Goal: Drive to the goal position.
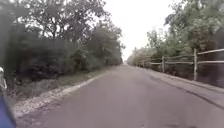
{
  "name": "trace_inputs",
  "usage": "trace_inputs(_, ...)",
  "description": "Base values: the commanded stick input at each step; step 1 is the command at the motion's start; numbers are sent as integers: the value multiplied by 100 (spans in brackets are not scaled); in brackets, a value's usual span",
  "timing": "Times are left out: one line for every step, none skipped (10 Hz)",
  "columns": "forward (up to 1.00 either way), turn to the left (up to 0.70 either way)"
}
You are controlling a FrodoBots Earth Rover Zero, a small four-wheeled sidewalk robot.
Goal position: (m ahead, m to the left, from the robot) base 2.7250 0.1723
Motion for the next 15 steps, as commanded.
trace_inputs(70, 0)
trace_inputs(70, 0)
trace_inputs(70, 0)
trace_inputs(70, 0)
trace_inputs(70, 0)
trace_inputs(70, 0)
trace_inputs(70, 0)
trace_inputs(70, 0)
trace_inputs(70, 0)
trace_inputs(70, 0)
trace_inputs(70, 0)
trace_inputs(70, 0)
trace_inputs(70, 0)
trace_inputs(70, 0)
trace_inputs(70, 0)
